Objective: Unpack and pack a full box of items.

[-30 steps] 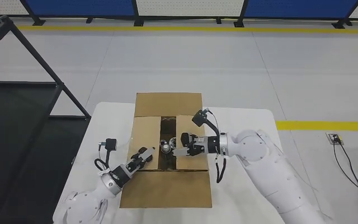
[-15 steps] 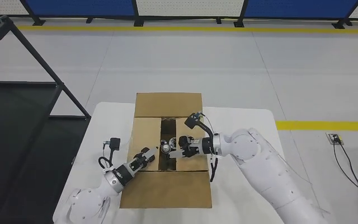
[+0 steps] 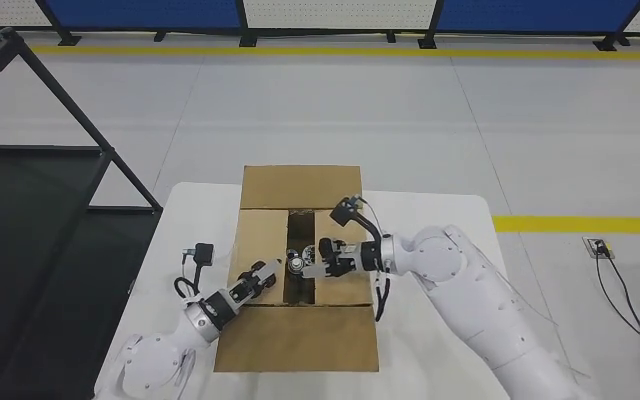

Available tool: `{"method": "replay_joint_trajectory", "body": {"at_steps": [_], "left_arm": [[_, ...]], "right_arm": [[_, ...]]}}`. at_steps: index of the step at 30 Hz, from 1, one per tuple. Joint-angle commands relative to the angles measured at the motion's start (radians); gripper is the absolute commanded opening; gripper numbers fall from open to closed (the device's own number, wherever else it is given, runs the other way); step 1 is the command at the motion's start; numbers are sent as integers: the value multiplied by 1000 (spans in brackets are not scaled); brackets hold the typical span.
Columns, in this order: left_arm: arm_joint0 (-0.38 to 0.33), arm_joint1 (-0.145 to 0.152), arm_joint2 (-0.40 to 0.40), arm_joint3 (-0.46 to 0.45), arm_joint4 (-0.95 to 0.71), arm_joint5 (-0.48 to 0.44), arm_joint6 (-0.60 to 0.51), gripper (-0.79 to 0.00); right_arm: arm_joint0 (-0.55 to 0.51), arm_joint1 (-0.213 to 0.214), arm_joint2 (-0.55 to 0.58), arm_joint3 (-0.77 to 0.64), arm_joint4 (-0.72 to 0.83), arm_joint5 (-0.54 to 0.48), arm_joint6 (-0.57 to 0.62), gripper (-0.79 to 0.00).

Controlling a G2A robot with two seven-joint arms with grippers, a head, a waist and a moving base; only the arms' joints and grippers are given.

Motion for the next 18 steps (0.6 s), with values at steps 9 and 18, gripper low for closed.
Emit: {"method": "replay_joint_trajectory", "body": {"at_steps": [9, 18], "left_arm": [[58, 15, -94, -74, -87, -84, -67, 0], [126, 41, -253, -53, -258, -172, -270, 0]], "right_arm": [[-15, 24, 79, -13, 112, -57, 11, 0], [-2, 39, 153, 103, 124, -64, -109, 0]]}}
